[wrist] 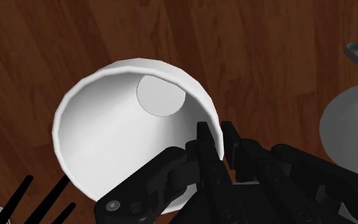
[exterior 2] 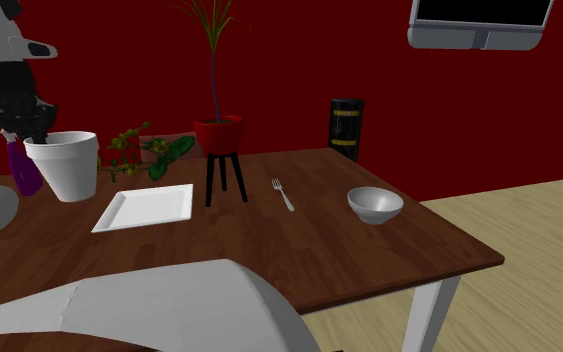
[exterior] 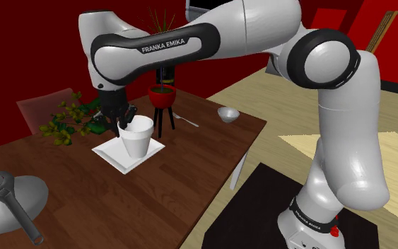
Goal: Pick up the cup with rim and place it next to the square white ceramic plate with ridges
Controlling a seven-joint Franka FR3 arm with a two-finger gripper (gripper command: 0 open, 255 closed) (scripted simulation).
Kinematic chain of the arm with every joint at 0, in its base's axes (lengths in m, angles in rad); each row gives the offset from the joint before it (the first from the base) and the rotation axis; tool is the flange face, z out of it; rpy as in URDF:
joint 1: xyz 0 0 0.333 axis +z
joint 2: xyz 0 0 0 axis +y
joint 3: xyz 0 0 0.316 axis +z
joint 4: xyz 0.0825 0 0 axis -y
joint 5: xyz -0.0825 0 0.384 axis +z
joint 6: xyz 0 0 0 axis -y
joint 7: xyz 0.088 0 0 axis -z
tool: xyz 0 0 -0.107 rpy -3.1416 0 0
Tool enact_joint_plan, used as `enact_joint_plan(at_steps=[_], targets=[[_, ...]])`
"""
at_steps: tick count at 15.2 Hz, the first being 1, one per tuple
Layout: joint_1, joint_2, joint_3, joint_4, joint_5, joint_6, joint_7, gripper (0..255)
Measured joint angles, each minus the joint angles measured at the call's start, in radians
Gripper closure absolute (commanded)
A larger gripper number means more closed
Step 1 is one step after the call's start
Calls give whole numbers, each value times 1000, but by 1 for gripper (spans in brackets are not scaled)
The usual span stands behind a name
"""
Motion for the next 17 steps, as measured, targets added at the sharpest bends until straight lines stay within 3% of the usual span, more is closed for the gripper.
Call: enact_joint_plan(at_steps=[17], targets=[[-2, 62, -9, -134, -18, 195, 15, 255]])
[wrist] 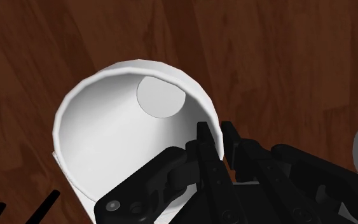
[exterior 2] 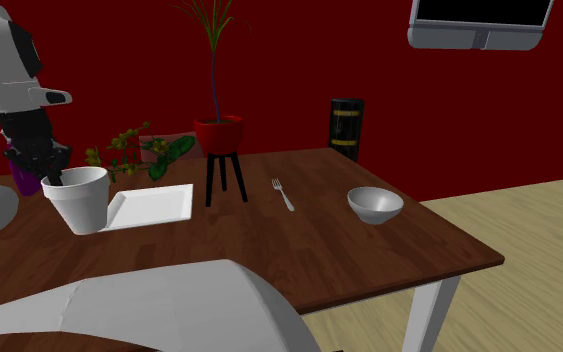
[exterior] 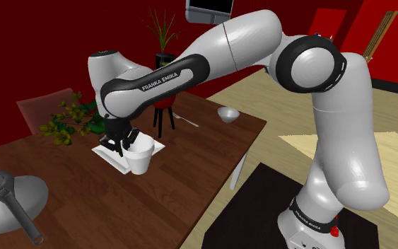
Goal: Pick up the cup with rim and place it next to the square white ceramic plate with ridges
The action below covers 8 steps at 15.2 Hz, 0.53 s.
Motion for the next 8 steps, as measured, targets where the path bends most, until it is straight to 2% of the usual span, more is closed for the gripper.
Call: enact_joint_plan(at_steps=[8], targets=[[4, 45, -6, -40, -12, 85, 13, 255]])
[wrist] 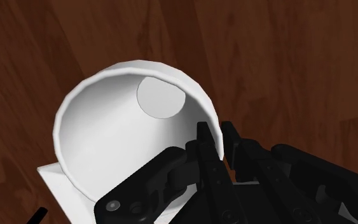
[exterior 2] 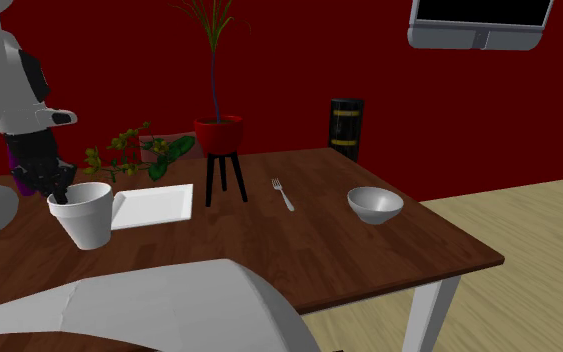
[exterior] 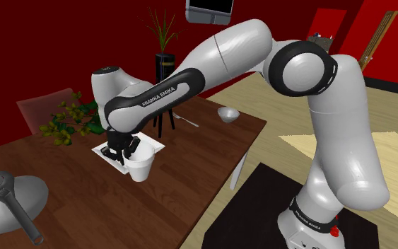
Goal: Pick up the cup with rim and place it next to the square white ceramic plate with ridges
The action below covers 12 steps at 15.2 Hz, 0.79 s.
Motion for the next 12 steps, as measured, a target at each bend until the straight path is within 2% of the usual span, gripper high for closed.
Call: enact_joint_plan(at_steps=[8, 9, 12], targets=[[2, 24, -3, -10, -6, 34, 4, 255], [2, 24, -3, -10, -6, 34, 4, 0], [2, 24, -3, -10, -6, 34, 4, 0]])
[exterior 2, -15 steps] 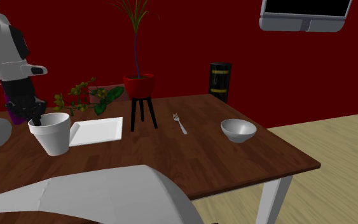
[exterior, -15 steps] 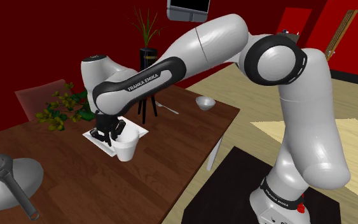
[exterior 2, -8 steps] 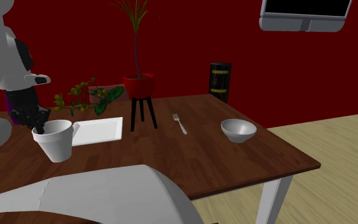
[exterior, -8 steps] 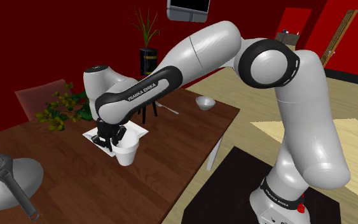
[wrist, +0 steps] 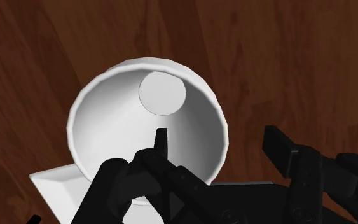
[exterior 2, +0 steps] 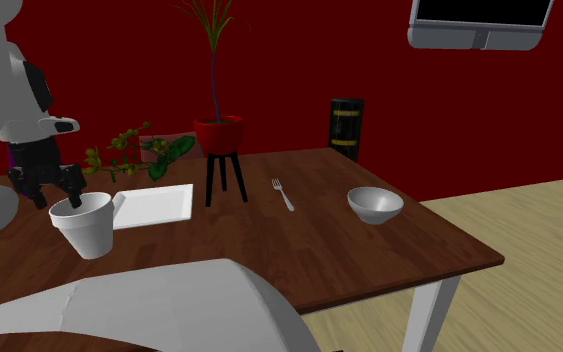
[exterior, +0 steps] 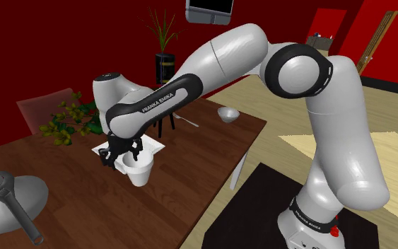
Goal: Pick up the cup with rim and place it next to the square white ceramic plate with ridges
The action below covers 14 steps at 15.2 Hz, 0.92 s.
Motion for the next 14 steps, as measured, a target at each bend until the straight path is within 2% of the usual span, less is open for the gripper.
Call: enact_joint_plan(at_steps=[3, 8, 14], targets=[[0, 0, 0, 0, 0, 0, 0, 0], [-2, -58, 9, 27, 14, -82, -8, 0], [-2, -59, 9, 39, 15, -97, -9, 0]])
